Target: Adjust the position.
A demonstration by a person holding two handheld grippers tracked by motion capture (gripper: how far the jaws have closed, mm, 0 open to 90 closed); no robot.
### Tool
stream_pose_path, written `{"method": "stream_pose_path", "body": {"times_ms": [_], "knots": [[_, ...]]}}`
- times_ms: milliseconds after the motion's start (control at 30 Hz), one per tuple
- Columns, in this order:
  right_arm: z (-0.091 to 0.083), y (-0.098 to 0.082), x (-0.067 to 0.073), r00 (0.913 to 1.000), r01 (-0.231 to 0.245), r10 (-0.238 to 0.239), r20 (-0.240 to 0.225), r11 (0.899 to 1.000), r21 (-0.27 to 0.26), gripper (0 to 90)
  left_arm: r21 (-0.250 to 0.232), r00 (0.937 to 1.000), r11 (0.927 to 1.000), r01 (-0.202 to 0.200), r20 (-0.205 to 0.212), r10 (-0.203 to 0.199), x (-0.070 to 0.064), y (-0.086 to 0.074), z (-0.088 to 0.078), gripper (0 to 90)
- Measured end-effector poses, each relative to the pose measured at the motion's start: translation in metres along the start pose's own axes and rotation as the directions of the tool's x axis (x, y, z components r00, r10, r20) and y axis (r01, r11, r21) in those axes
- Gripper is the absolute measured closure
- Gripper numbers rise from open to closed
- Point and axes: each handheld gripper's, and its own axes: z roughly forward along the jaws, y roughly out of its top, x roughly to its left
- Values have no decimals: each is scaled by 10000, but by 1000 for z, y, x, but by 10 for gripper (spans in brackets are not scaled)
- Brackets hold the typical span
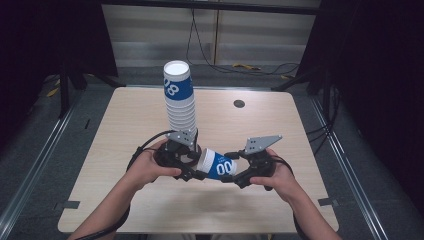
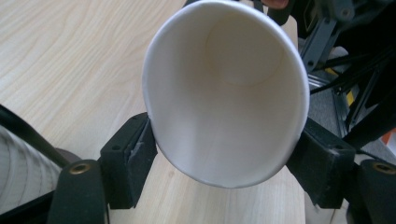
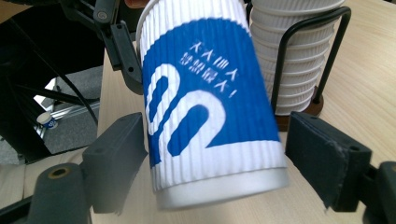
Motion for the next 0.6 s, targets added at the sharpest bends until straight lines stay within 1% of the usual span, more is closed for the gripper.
{"method": "stream_pose_path", "body": {"times_ms": [33, 67, 100, 133, 200, 233, 267, 333, 367, 433, 533, 567, 600], "knots": [[0, 0, 0, 10000, -30, 29, -25, 10000, -34, 185, 105, 10000, 9999, -46, -75, 47, 0, 0, -1, 280], [-1, 0, 0, 10000, -89, 89, 1, 10000, -42, 184, 145, 10000, 9999, -1, -58, 2, 0, 0, -2, 280], [-2, 0, 0, 9999, -100, 100, 14, 9999, -65, 182, 221, 10000, 9997, -64, -63, 65, 1, 0, -3, 279], [-3, 0, -1, 9999, -147, 148, 37, 9999, -59, 179, 222, 9999, 9997, -34, -105, 37, 1, 0, -4, 278], [-4, 0, -1, 9998, -213, 214, 42, 9997, -119, 178, 422, 9997, 9991, -13, -232, 23, 2, -1, -6, 276], [-5, 0, -1, 9998, -199, 199, 69, 9997, -104, 178, 584, 9995, 9983, -76, -307, 95, 2, -1, -6, 275], [-5, 0, -2, 9998, -190, 191, 69, 9998, -93, 178, 690, 9993, 9976, -62, -363, 88, 2, -1, -7, 274], [-6, 0, -2, 9996, -227, 228, 136, 9997, -99, 178, 747, 9993, 9972, 82, -379, -53, 3, -2, -9, 273], [-7, -1, -3, 9997, -198, 200, 144, 9997, -114, 178, 838, 9991, 9965, 20, -421, 15, 4, -2, -10, 272], [-7, -1, -3, 9996, -201, 202, 196, 9998, -73, 178, 938, 9990, 9956, 48, -454, -6, 4, -2, -11, 271], [-8, -1, -3, 9994, -259, 260, 217, 9996, -58, 178, 1329, 9981, 9911, 22, -609, 59, 5, -3, -11, 270], [-8, -1, -3, 9994, -257, 258, 209, 9997, -44, 178, 1334, 9979, 9910, 116, -654, -29, 4, -3, -11, 268], [-8, -1, -3, 9994, -238, 240, 233, 9997, -69, 178, 1469, 9979, 9891, 37, -649, 59, 4, -3, -12, 268]]}}
